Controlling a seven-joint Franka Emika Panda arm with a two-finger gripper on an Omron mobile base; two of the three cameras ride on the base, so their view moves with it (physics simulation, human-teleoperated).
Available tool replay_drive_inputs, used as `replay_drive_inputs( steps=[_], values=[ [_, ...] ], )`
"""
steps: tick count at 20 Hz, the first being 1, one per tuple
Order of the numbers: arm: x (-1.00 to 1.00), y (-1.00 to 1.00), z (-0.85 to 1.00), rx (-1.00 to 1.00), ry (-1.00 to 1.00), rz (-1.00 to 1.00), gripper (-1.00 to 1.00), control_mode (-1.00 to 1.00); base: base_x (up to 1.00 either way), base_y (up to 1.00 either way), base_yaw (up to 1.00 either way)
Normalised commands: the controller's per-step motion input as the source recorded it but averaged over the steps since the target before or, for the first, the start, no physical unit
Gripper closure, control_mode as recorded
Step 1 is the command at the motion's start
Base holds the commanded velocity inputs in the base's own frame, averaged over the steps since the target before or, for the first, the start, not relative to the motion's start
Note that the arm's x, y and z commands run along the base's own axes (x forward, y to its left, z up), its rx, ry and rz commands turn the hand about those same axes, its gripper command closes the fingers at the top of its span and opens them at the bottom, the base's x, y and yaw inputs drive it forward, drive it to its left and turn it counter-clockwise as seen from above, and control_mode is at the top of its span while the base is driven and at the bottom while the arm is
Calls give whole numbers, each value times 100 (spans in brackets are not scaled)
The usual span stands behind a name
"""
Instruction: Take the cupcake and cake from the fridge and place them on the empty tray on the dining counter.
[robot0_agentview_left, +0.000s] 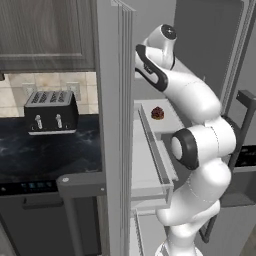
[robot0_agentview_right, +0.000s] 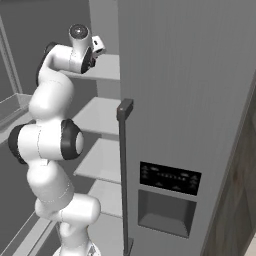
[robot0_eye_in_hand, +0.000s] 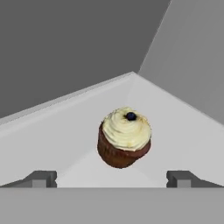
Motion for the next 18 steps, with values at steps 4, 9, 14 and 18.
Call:
replay_drive_inputs(
  steps=[4, 9, 14, 18],
  values=[
    [38, 1, 0, 0, 0, 0, -100, -100, 0, 0, 0],
    [28, 12, -2, 0, 0, 0, -100, -100, 0, 0, 0],
    [5, 15, -7, 0, 2, 0, -100, -100, 0, 0, 0],
    [0, 6, -8, 0, 1, 0, -100, -100, 0, 0, 0]
  ],
)
